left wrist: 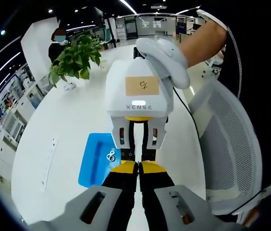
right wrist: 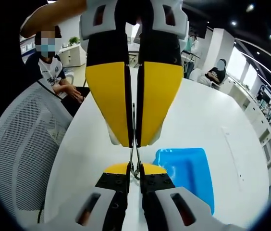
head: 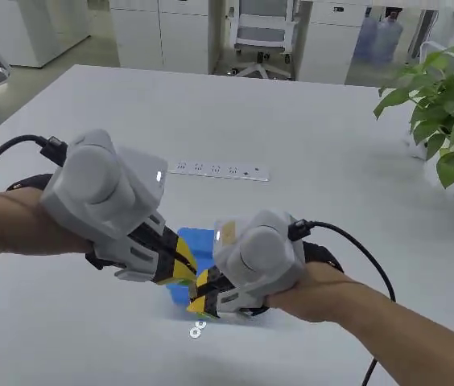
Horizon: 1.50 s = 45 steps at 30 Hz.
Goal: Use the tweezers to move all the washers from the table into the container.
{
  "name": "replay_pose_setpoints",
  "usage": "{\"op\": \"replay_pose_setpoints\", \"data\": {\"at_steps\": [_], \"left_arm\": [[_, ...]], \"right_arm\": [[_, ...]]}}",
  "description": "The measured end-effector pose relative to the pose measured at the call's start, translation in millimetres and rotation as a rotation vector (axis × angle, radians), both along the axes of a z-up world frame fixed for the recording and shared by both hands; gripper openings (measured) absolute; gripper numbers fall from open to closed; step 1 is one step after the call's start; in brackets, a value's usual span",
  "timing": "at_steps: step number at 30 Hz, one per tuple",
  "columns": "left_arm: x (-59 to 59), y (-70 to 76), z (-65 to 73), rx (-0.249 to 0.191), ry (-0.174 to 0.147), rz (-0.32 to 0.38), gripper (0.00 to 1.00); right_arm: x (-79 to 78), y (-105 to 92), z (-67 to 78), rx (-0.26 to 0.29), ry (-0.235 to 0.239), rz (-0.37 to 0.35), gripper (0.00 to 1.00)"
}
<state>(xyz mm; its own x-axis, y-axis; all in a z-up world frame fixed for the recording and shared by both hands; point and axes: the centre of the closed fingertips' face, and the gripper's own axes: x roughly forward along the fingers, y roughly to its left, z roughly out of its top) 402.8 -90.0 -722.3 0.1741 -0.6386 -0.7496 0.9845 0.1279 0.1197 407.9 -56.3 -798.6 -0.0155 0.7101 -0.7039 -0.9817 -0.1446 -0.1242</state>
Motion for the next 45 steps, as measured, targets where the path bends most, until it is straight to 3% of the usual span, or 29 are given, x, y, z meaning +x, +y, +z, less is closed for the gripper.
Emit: {"op": "replay_pose_setpoints", "data": {"at_steps": [9, 21, 45], "left_arm": [[20.6, -6.0, 9.4, -0.001, -0.03, -0.019, 0.05], [42.2, -7.0, 6.4, 0.005, -0.03, -0.033, 0.05], [71.6, 0.5, -30.3, 0.017, 0.017, -0.022, 0.05]], "right_arm": [[23.1, -6.1, 9.9, 0.016, -0.026, -0.032, 0.09], [45.5, -5.7, 7.7, 0.035, -0.031, -0.056, 0.09], [71.5, -0.2, -28.8, 0.013, 0.024, -0.052, 0.1]]}}
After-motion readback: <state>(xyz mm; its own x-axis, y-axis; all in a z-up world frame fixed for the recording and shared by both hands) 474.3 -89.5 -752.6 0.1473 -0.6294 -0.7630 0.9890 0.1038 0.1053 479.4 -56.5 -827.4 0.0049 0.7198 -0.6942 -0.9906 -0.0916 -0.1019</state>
